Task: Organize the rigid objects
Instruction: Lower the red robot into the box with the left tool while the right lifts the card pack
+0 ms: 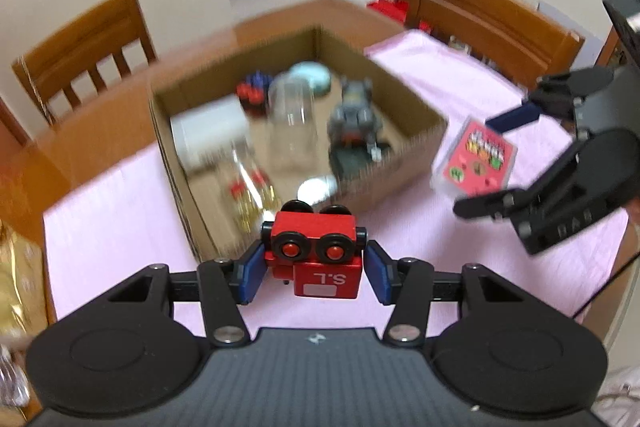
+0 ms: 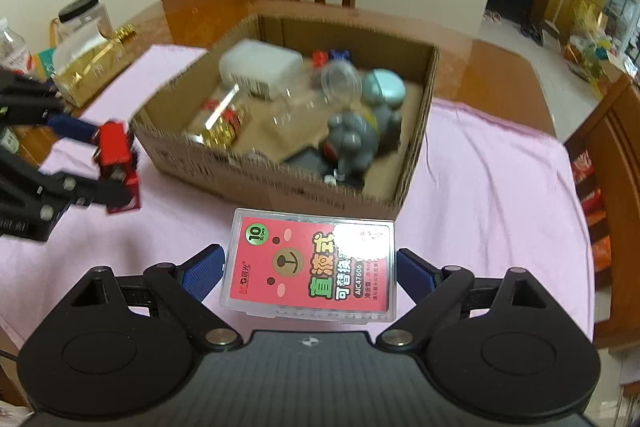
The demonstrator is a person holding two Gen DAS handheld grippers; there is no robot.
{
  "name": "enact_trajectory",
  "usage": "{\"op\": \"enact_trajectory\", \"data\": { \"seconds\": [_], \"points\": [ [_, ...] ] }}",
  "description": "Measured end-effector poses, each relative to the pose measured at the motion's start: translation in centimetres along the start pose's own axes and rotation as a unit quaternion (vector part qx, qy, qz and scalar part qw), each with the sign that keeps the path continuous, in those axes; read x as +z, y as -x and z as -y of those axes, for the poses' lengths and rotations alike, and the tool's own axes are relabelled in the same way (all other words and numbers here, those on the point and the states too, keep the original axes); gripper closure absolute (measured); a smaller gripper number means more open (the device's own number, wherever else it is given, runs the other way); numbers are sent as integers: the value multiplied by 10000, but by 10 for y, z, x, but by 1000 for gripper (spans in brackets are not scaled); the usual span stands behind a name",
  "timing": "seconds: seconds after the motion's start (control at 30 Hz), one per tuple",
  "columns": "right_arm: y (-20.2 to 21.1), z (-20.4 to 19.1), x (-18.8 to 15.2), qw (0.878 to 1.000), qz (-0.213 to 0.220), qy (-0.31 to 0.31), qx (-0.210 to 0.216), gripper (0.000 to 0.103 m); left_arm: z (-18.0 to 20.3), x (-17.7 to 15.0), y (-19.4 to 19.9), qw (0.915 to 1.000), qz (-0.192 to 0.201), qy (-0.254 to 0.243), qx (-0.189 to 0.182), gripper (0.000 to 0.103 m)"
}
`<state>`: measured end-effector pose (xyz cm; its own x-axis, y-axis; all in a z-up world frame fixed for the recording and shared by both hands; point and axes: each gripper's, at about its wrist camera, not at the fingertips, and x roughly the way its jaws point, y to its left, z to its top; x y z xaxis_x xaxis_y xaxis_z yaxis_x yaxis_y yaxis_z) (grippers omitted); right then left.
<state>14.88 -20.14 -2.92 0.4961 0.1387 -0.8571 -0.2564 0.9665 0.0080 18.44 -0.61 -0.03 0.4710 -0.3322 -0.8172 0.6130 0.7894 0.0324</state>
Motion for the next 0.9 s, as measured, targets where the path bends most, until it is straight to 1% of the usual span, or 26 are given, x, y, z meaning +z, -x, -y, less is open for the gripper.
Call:
{"op": "enact_trajectory", "data": {
  "seconds": [0.17,0.27,0.33,0.4,0.47,0.5,0.53,0.57,0.6,0.63,0.73,0.9],
  "points": [
    [12,5,18,9997,211,117,-33,9,-7,33,-10,9995,306,46,74,51],
    [15,10,25,9995,293,118,-49,9,-7,45,-23,9993,357,106,54,51],
    [16,12,29,9994,334,108,-57,9,-7,49,-36,9993,320,171,31,51],
    [16,14,32,9992,369,126,-74,9,-6,48,-46,9994,275,205,-1,51],
    [15,15,34,9990,400,152,-101,9,-5,48,-54,9994,245,248,50,50],
    [15,16,35,9990,404,150,-113,9,-5,47,-57,9992,244,292,77,45],
    [14,18,37,9990,412,147,-116,9,-5,47,-58,9991,258,334,81,34],
    [14,18,37,9989,421,144,-123,9,-6,46,-57,9987,316,380,81,28],
    [13,19,39,9989,429,146,-132,9,-7,46,-55,9983,380,422,99,15],
    [13,20,39,9988,436,156,-136,9,-8,46,-53,9978,438,470,143,9],
    [11,21,44,9987,456,173,-147,9,-13,46,-45,9964,523,630,216,4],
    [3,23,62,9982,530,282,-83,9,-27,41,-34,9932,544,934,438,3]
  ]
}}
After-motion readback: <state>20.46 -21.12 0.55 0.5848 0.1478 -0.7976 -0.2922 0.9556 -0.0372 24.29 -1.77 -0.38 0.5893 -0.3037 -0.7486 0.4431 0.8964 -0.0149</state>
